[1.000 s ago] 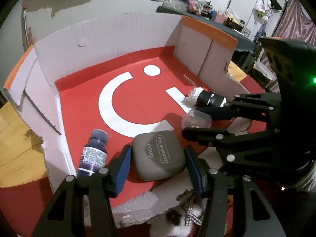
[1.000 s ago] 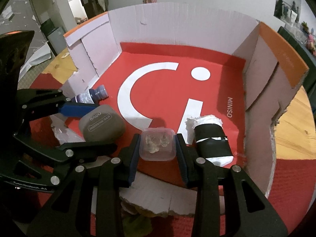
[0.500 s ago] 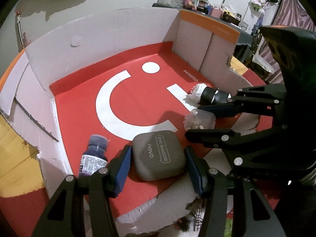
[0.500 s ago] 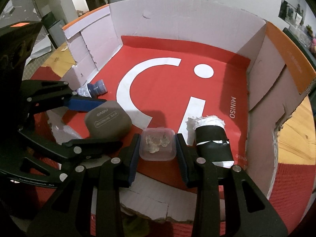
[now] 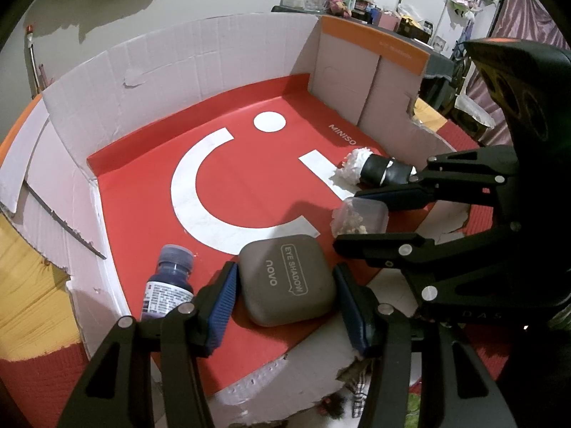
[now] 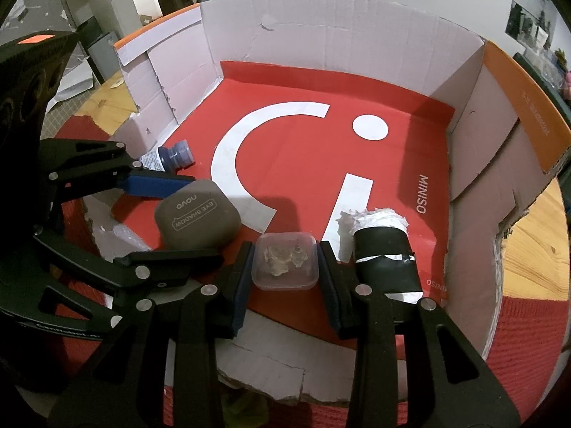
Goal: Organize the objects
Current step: 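Lower the grey case and clear box onto the box floor and open both tools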
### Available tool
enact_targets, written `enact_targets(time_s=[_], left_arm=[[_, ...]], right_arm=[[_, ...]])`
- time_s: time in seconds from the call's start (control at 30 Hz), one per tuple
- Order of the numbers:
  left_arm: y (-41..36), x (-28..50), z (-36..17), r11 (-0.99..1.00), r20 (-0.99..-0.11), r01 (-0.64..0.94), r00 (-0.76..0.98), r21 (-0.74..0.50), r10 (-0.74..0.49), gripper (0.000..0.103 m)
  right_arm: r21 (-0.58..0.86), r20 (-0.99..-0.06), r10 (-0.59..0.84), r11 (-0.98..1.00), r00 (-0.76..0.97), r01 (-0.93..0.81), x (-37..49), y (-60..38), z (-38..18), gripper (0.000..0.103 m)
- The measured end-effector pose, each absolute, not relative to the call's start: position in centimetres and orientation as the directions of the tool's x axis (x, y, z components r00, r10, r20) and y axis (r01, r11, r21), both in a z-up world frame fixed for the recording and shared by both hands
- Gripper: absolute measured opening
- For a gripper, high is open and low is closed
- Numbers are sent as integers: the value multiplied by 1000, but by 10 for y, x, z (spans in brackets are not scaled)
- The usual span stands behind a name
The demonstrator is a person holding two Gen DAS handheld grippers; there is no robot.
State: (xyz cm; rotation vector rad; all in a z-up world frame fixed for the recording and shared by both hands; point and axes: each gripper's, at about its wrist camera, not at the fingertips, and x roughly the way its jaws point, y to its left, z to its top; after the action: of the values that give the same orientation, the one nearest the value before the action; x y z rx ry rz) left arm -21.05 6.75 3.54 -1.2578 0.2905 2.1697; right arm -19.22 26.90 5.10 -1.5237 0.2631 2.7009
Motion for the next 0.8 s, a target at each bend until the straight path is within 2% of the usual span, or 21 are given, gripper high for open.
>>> enact_targets(time_s=[0.8], left_arm=[[67,-210,37,-794,-838,-599,-375,-107,397,57]], right_arm=[[120,-853,-51,-988,-519,-100,-191,267,50,36]])
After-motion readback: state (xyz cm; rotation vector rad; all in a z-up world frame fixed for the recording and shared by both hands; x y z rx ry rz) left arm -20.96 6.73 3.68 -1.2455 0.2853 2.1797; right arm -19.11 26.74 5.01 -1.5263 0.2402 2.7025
